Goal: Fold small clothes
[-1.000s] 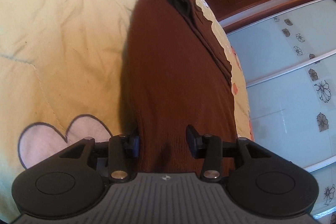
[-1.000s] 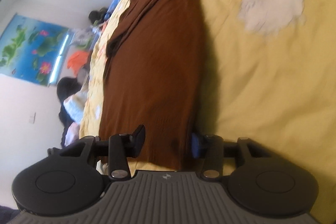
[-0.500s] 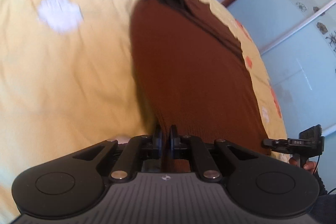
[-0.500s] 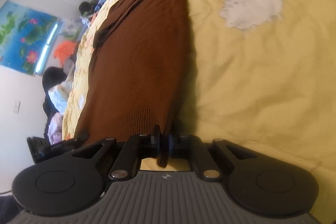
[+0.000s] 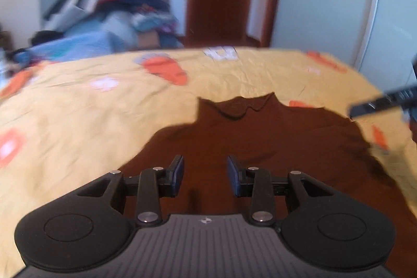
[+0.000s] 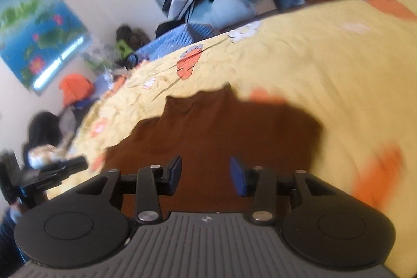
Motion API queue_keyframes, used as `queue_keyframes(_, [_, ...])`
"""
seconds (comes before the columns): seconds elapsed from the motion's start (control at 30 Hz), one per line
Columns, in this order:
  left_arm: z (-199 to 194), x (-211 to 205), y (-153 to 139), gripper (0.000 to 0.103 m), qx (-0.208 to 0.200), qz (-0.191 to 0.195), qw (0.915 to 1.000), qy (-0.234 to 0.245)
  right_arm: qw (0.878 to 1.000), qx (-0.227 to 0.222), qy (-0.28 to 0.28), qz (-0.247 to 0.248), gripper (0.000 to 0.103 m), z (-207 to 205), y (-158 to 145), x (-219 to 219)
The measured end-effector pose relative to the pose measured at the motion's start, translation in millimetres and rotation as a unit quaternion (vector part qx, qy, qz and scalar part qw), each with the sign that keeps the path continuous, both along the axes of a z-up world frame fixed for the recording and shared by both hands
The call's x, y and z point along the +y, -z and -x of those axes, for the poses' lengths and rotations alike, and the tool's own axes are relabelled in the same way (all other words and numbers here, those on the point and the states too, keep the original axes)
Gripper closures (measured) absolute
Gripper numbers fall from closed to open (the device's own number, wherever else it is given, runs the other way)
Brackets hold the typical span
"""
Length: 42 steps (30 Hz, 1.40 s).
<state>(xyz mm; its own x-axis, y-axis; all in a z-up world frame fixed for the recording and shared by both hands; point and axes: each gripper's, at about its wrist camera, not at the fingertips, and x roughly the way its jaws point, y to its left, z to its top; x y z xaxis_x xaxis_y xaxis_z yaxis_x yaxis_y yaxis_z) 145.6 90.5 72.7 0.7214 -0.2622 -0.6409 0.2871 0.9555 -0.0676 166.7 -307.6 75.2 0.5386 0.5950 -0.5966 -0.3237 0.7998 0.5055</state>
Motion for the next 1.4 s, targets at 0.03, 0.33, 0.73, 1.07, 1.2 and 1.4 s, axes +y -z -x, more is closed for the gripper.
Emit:
queue_keyframes(0.03, [-22.8,-10.4,6.6,0.068,0.011,-0.005,0.9999,0.008,1.000,-0.001,-0.002,0.015,0.057,-26.5,3.2,14.2])
queue_keyframes(0.33, [-127.7,-76.1,54.1,0.073,0.025,-0.067,0.9962,0.050,0.993,-0.002,-0.040,0.115,0.049,-143.6,43.0,90.1])
queue_keyframes(0.73, [-124.3,-92.6,47.1,0.094,-0.062,-0.132,0.9889,0.027,0.995,-0.028,-0.005,0.094,0.088,-139.4,62.2,89.1])
queue_keyframes(1.07, [-42.4,-56.9,61.6,0.061,0.001,-0.044,0.9986,0.030,0.989,-0.062,-0.013,0.137,0.056,-46.1,38.9,80.2])
queue_keyframes(1.2, [-43.3,-55.5,63.1,0.051,-0.004,-0.042,0.9991,-0.004,0.979,-0.104,-0.003,0.176,0.053,-32.2,69.5,78.5])
queue_keyframes(1.4, [32.5,-44.1,22.7,0.048,-0.032,0.006,0.9994,-0.005,0.981,-0.089,0.009,0.169,0.042,5.1,27.2,77.6])
